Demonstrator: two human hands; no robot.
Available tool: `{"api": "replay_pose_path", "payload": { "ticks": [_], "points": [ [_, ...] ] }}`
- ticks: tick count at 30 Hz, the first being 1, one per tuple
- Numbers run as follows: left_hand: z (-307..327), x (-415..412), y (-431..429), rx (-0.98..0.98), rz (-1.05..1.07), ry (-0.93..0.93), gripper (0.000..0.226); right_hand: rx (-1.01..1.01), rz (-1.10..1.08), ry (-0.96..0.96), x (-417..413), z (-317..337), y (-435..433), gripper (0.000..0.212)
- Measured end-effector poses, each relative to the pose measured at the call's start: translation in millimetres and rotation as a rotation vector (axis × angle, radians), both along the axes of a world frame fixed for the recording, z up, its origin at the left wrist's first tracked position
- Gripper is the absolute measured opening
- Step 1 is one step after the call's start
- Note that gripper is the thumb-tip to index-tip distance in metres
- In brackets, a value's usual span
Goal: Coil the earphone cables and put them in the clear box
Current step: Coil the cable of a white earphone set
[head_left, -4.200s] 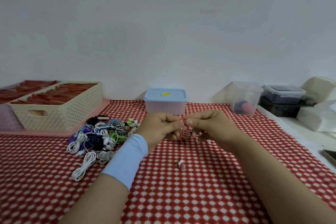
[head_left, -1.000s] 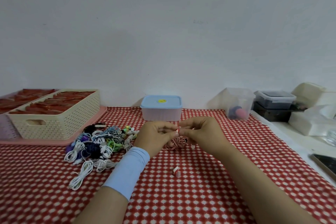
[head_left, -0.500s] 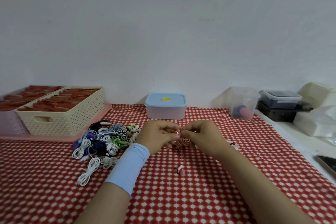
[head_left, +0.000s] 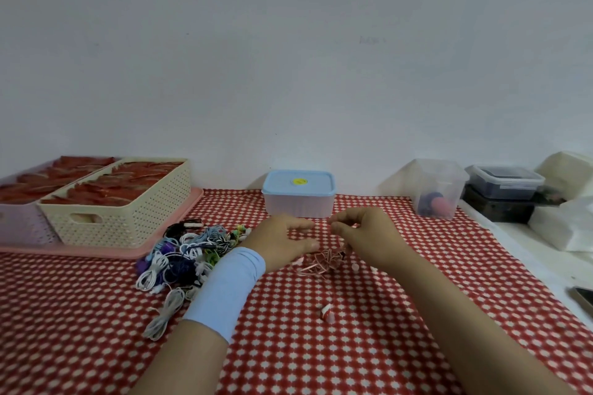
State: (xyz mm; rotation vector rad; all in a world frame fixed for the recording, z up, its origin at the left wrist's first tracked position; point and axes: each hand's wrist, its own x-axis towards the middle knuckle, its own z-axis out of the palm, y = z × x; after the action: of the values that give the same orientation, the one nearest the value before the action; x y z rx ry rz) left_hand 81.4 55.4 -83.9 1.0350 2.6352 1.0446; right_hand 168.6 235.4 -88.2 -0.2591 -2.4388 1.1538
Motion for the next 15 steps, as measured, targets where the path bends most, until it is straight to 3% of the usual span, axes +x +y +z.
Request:
{"api": "replay_pose_path", "payload": {
  "ticks": [5, 10, 15],
  "points": [
    [33.6, -44.0, 5.2, 0.051, 0.163, 0.067, 0.036, 0.299, -0.103, -0.09, -32.8, 24.4, 12.2, 0.02],
    [34.7, -94.4, 19.6, -0.096, 0.287, 0.016, 0.043, 0.659, -0.077, -0.25, -76.1, 36.1, 15.7, 0.047],
    [24.1, -106.8, 24.3, -0.003, 0.238, -0.132, 0.05, 0.638, -0.018, -0.488, -111.0, 29.8, 11.0, 0.079]
  ]
}}
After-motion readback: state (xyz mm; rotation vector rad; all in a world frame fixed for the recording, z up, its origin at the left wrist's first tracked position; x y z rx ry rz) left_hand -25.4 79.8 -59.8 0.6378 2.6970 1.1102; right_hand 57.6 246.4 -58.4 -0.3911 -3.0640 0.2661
